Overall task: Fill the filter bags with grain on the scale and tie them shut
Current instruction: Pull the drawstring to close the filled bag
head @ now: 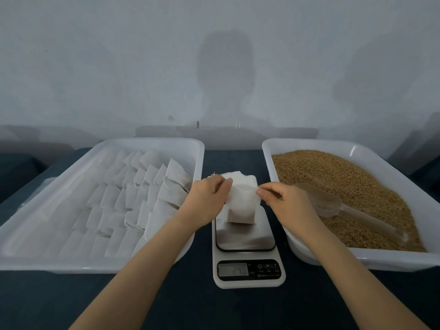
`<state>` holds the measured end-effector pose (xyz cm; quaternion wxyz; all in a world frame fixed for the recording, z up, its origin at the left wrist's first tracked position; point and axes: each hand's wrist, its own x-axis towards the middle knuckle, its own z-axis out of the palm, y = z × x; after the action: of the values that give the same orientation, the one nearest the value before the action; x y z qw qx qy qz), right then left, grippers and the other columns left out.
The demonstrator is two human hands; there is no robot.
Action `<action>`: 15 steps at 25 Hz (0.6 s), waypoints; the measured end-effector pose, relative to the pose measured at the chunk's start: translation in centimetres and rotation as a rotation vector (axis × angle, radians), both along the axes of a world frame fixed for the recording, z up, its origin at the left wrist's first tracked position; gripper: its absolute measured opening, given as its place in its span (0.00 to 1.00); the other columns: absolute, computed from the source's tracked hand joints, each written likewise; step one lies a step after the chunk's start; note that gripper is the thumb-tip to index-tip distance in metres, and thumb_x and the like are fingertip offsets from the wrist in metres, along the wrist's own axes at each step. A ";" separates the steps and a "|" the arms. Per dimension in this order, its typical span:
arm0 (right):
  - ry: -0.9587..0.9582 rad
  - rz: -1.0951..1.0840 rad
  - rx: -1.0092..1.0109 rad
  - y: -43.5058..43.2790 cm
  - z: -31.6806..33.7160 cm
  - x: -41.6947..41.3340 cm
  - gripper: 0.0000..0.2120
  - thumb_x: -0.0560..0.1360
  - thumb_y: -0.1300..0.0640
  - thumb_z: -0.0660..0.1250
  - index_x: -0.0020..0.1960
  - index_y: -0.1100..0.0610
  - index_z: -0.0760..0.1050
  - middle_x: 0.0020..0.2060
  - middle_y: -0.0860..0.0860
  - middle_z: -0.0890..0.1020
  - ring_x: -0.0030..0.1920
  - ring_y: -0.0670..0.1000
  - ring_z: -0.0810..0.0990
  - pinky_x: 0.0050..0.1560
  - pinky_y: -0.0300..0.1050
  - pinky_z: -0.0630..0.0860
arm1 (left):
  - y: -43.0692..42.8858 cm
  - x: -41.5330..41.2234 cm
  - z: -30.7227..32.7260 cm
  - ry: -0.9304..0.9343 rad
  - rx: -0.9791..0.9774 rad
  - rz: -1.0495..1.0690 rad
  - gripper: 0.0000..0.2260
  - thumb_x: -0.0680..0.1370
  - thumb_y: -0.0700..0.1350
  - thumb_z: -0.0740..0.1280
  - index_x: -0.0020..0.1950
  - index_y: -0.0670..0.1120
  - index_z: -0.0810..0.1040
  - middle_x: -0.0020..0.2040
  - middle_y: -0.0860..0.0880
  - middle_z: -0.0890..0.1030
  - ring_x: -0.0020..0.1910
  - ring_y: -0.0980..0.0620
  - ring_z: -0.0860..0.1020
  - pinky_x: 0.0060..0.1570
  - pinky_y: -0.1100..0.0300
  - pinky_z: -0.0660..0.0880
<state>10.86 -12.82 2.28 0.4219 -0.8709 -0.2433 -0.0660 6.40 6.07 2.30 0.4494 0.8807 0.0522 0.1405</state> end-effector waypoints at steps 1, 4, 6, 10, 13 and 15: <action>-0.001 0.001 0.001 0.0 0.0 0.0 0.09 0.77 0.51 0.65 0.53 0.53 0.81 0.39 0.37 0.79 0.43 0.29 0.75 0.42 0.21 0.67 | 0.0 0.0 0.1 0.001 -0.005 0.001 0.18 0.82 0.51 0.58 0.46 0.35 0.74 0.43 0.37 0.80 0.45 0.39 0.79 0.46 0.46 0.78; -0.001 0.004 0.011 -0.1 0.0 -0.1 0.09 0.77 0.52 0.65 0.52 0.53 0.81 0.38 0.37 0.79 0.42 0.29 0.75 0.41 0.21 0.67 | -0.1 -0.1 0.2 0.012 -0.010 0.010 0.17 0.82 0.50 0.58 0.46 0.37 0.75 0.43 0.39 0.81 0.45 0.40 0.79 0.46 0.46 0.78; -0.003 0.003 0.010 -0.1 0.0 -0.1 0.09 0.77 0.52 0.65 0.52 0.53 0.81 0.38 0.37 0.79 0.41 0.28 0.75 0.40 0.21 0.67 | -0.1 -0.1 0.2 0.020 -0.009 0.013 0.17 0.82 0.50 0.58 0.46 0.38 0.75 0.43 0.40 0.81 0.45 0.41 0.79 0.46 0.46 0.78; 0.002 0.004 0.011 -0.1 -0.1 0.0 0.08 0.77 0.52 0.64 0.52 0.53 0.81 0.38 0.37 0.79 0.42 0.29 0.75 0.41 0.21 0.68 | -0.1 -0.1 0.3 0.028 -0.010 0.012 0.17 0.82 0.51 0.57 0.46 0.39 0.76 0.43 0.40 0.81 0.45 0.41 0.80 0.47 0.46 0.79; 0.001 0.004 0.011 -0.1 -0.1 0.0 0.08 0.77 0.52 0.64 0.51 0.52 0.81 0.38 0.37 0.80 0.42 0.31 0.76 0.41 0.22 0.68 | -0.1 -0.1 0.3 0.034 -0.015 0.012 0.18 0.82 0.51 0.57 0.46 0.37 0.75 0.43 0.39 0.81 0.46 0.40 0.79 0.47 0.45 0.78; 0.002 0.001 0.011 -0.1 -0.2 0.0 0.08 0.77 0.52 0.64 0.51 0.51 0.81 0.38 0.38 0.80 0.42 0.31 0.76 0.40 0.22 0.69 | -0.1 -0.1 0.3 0.042 -0.011 0.010 0.18 0.82 0.51 0.57 0.46 0.38 0.75 0.43 0.40 0.81 0.46 0.41 0.79 0.47 0.46 0.79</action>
<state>10.87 -12.96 2.13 0.4271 -0.8684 -0.2431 -0.0665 6.29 5.97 2.64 0.4522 0.8807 0.0669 0.1241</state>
